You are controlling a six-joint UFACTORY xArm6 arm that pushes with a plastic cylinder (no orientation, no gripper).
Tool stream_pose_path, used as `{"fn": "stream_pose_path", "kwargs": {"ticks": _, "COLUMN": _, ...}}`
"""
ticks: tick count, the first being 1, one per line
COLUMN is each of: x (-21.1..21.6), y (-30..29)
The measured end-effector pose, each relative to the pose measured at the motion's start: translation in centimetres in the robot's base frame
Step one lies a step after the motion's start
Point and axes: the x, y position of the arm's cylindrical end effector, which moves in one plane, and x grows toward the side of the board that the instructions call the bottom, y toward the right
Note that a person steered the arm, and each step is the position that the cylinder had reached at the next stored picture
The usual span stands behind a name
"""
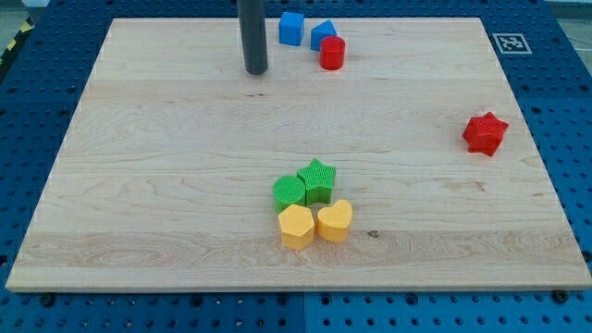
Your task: Move the red circle near to the red star
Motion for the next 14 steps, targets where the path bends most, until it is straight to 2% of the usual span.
{"fn": "stream_pose_path", "kwargs": {"ticks": 1, "x": -3.3, "y": -0.8}}
{"fn": "stream_pose_path", "kwargs": {"ticks": 2, "x": -5.1, "y": 2.3}}
{"fn": "stream_pose_path", "kwargs": {"ticks": 5, "x": -5.1, "y": 4.8}}
{"fn": "stream_pose_path", "kwargs": {"ticks": 6, "x": -5.1, "y": 7.4}}
{"fn": "stream_pose_path", "kwargs": {"ticks": 9, "x": -0.8, "y": 11.5}}
{"fn": "stream_pose_path", "kwargs": {"ticks": 12, "x": -0.2, "y": 19.8}}
{"fn": "stream_pose_path", "kwargs": {"ticks": 14, "x": 0.0, "y": 22.2}}
